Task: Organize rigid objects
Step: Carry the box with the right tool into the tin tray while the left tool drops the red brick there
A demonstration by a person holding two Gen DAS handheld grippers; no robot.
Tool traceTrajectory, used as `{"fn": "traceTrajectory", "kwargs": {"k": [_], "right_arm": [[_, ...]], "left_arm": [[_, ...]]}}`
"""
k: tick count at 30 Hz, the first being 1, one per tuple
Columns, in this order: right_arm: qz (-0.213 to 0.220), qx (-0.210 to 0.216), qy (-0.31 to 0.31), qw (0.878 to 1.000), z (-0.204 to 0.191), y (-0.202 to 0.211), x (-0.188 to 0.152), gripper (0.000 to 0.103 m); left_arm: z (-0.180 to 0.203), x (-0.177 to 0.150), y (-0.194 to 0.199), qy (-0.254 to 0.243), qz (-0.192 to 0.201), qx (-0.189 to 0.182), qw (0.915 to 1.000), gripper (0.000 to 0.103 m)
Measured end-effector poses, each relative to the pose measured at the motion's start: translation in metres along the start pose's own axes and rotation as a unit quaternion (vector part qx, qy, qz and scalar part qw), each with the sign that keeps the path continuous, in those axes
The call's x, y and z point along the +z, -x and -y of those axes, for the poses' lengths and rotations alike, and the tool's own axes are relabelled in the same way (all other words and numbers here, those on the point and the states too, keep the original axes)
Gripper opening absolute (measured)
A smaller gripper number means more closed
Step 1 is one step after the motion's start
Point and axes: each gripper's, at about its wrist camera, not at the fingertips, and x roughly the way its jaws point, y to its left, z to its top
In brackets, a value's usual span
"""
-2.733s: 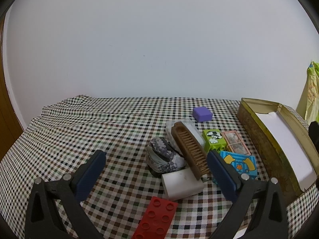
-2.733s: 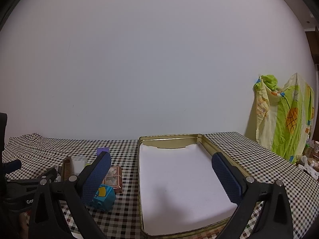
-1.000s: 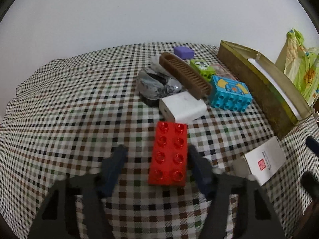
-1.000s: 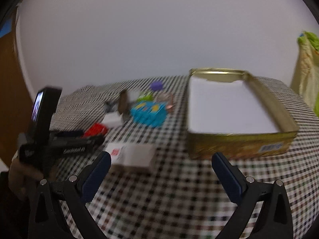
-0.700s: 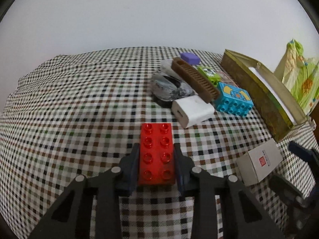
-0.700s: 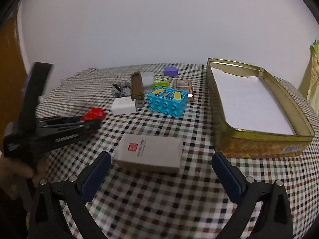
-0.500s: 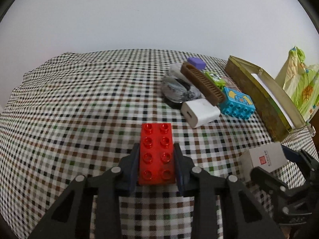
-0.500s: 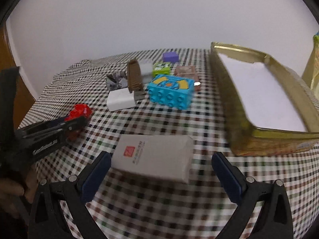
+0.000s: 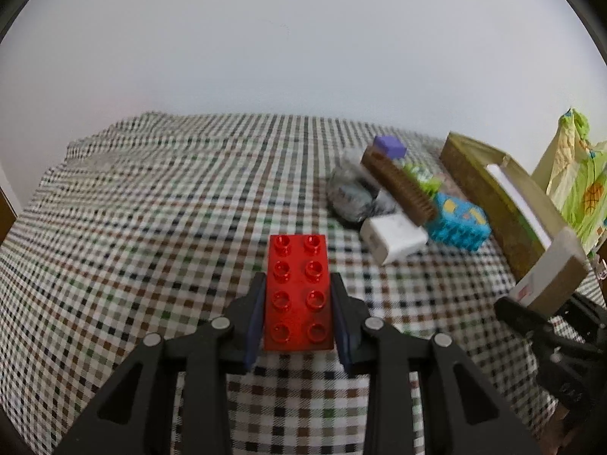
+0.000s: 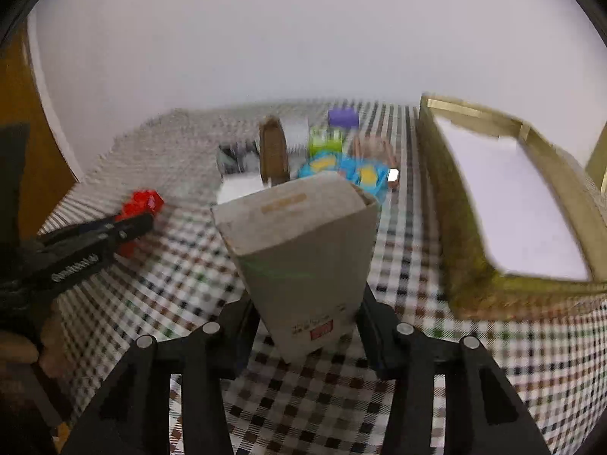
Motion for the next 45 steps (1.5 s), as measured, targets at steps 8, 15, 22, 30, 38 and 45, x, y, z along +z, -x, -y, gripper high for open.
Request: {"fn": "traceTrajectory", "kwargs": {"k": [8,15,22,30,38,45], "right_arm": [[0.119,-0.066,0.000,0.991,0.038,0.045,0.040,0.050],[0.136,-0.163,-0.010,0.977,0.096,0.036,0.060,0.050],[0.124,-0.216,-0.025,0.968,0.146,0.010,0.062,0.050],[0.110,-0.224,-0.043,0.967,0.172,0.004,0.052,0.050],[0.101,-0.219,-0.045,0.969,0.179,0.001,0.052,0.051],[0.097,-0.227,-0.031,0.968,0.174,0.001,0.052,0.051]], "left_arm": [[0.046,0.024,0.025,-0.014,0.067,-0.023,0.9974,0.031],[0.103,0.051,0.014,-0.034,0.085,-0.067,0.9935,0.031],[0.164,0.064,-0.012,-0.050,0.087,-0.098,0.9901,0.031],[0.220,0.068,-0.034,-0.069,0.071,-0.117,0.9882,0.031],[0.248,0.065,-0.061,-0.083,0.044,-0.124,0.9878,0.031],[0.255,0.058,-0.075,-0.097,0.025,-0.129,0.9866,0.031]]}}
